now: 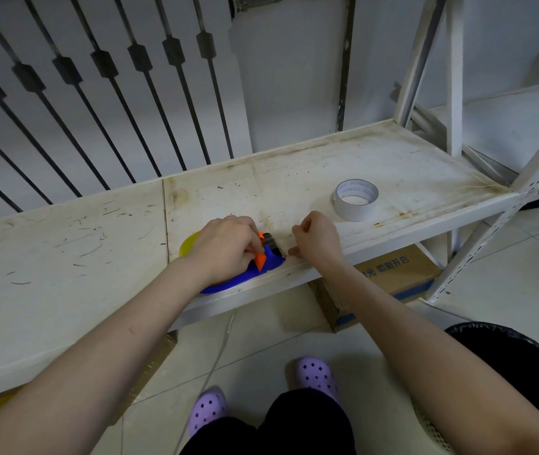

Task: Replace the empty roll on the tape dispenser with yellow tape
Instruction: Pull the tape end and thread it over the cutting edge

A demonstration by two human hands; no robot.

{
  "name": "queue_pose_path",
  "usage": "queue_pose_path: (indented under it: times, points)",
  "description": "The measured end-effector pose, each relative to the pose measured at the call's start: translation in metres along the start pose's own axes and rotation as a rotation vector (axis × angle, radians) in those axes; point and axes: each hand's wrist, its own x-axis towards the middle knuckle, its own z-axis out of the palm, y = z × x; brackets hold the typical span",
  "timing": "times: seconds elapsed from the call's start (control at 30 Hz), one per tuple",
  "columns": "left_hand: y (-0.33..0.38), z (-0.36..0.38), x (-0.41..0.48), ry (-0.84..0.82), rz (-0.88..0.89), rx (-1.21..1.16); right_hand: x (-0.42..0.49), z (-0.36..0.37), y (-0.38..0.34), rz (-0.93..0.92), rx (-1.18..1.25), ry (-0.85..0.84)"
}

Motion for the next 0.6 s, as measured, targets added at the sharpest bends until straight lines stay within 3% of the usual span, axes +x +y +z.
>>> queue_pose_path:
  times: [0.23,0.4,0.6]
  points:
    - [0.004,-0.007,0.003,-0.008,-0.121,-0.091,0.000,-0.004,-0.001,0.002,-0.025,0.011]
    - [0.013,-0.008,0.017,-0.120,-0.200,0.089,-0.003,0.001,0.004,-0.061,-0.177,0.017]
    - [0.035,-0.005,0.044,-0.169,-0.232,0.121,-0.007,0.000,0.006,-0.030,0.039,0.031]
